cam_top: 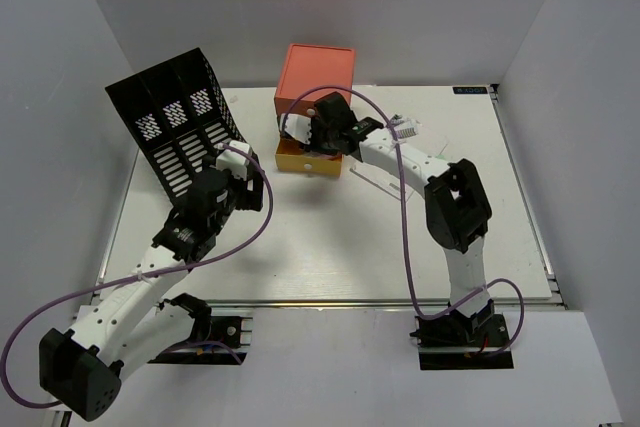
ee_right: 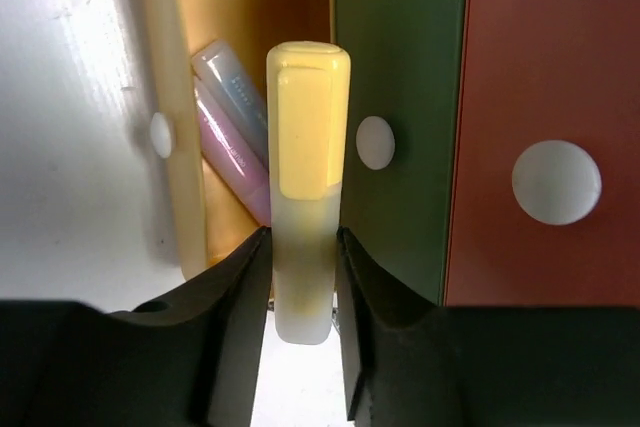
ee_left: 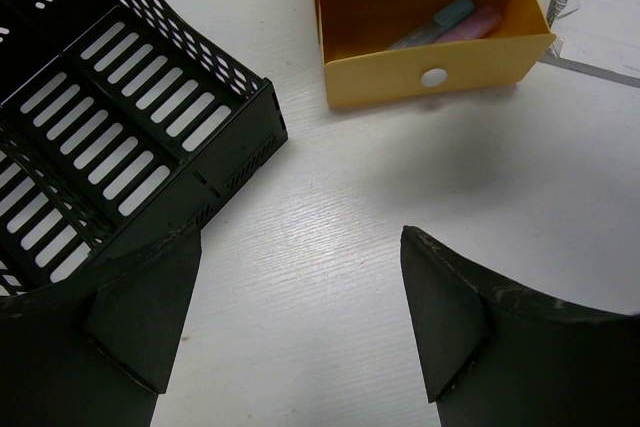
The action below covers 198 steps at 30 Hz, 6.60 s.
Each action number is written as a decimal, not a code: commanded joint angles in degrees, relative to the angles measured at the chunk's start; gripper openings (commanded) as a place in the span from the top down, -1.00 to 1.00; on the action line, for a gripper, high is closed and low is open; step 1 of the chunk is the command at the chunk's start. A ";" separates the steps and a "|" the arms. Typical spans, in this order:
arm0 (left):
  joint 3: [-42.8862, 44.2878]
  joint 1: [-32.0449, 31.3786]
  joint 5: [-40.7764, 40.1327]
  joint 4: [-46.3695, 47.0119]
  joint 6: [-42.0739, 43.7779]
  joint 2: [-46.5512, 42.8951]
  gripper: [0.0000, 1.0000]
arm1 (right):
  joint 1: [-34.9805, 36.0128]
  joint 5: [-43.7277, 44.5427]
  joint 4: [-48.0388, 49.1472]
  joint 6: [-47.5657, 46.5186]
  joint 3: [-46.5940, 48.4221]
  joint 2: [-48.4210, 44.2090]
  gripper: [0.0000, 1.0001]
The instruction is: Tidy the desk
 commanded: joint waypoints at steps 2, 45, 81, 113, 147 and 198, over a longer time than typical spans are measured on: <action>-0.38 -0.16 -0.02 0.81 0.32 -0.41 -0.80 | 0.55 2.67 3.51 1.47 3.10 1.18 0.15; -0.03 -0.16 4.64 1.25 0.32 -3.75 -0.78 | -42.08 -1.55 -14.34 16.77 -9.73 -2.17 -0.24; -0.12 -0.16 4.90 1.33 0.32 -2.08 -0.78 | -25.57 -34.69 -29.12 -5.48 -13.94 -17.27 1.00; -0.82 -0.16 3.85 1.69 1.99 0.65 -0.78 | 0.11 -1.98 3.42 5.87 9.52 4.26 0.01; -0.73 -0.16 3.94 1.69 1.99 0.21 -0.78 | 0.64 -0.49 -3.37 3.32 7.42 9.01 1.00; -0.91 -0.16 3.67 1.69 2.07 0.38 -0.78 | 0.20 15.27 12.13 2.44 -2.33 7.78 1.00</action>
